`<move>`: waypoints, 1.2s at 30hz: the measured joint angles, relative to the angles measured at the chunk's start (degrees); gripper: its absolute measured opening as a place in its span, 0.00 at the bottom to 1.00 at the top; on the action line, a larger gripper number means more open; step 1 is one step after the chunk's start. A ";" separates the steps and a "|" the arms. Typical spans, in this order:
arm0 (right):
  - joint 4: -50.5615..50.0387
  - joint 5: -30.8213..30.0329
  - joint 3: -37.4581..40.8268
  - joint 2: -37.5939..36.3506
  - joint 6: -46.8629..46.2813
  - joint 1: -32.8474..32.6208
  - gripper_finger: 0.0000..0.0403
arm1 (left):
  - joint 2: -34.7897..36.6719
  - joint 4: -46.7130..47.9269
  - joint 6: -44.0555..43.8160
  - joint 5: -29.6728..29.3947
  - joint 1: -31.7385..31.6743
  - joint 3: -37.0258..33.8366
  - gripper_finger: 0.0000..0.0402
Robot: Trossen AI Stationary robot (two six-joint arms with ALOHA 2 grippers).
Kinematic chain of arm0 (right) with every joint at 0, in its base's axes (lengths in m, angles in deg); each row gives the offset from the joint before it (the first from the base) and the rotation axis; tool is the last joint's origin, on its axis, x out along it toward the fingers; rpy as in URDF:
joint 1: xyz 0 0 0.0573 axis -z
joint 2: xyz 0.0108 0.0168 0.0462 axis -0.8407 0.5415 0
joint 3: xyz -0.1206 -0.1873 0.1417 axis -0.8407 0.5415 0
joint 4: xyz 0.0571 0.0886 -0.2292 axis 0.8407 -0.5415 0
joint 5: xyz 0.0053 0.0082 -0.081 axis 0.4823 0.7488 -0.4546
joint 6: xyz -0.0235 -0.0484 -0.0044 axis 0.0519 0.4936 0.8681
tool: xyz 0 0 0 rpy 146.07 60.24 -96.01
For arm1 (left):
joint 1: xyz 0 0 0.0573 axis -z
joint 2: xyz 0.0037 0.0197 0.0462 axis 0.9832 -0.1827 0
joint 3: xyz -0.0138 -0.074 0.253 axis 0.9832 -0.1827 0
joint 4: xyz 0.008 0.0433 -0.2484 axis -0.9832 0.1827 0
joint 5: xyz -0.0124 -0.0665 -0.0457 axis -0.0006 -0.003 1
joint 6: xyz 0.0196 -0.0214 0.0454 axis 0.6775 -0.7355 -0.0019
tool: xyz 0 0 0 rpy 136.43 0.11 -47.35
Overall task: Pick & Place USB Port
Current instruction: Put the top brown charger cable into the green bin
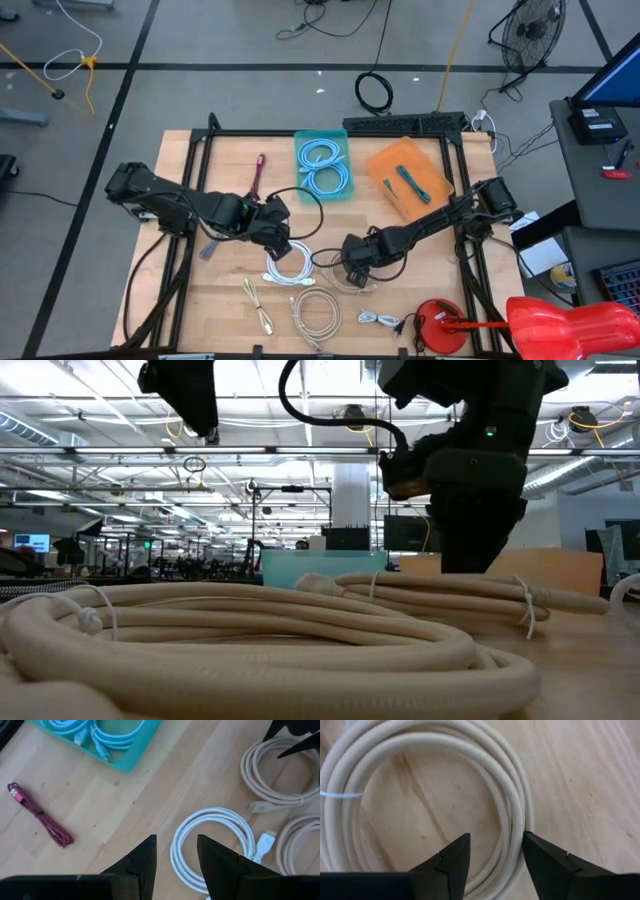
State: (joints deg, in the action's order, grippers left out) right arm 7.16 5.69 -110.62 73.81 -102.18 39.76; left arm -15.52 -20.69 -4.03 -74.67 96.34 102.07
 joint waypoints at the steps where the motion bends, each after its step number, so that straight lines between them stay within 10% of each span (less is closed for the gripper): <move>1: 0.18 -0.23 0.48 0.01 -0.76 0.00 0.42 | 0.02 -0.40 0.02 0.00 -0.12 0.00 0.36; 14: 3.35 -1.97 5.22 0.21 -4.20 0.27 0.03 | 2.27 -2.69 0.70 -1.05 -0.56 0.01 0.36; 36: 5.09 -0.02 5.46 -12.86 -6.87 1.87 0.26 | 2.78 -3.06 2.46 -2.38 -0.77 0.00 0.36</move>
State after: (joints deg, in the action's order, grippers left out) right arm 12.25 5.68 -105.16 60.95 -109.06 41.63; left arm -12.74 -23.75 -1.57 -77.05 95.57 102.07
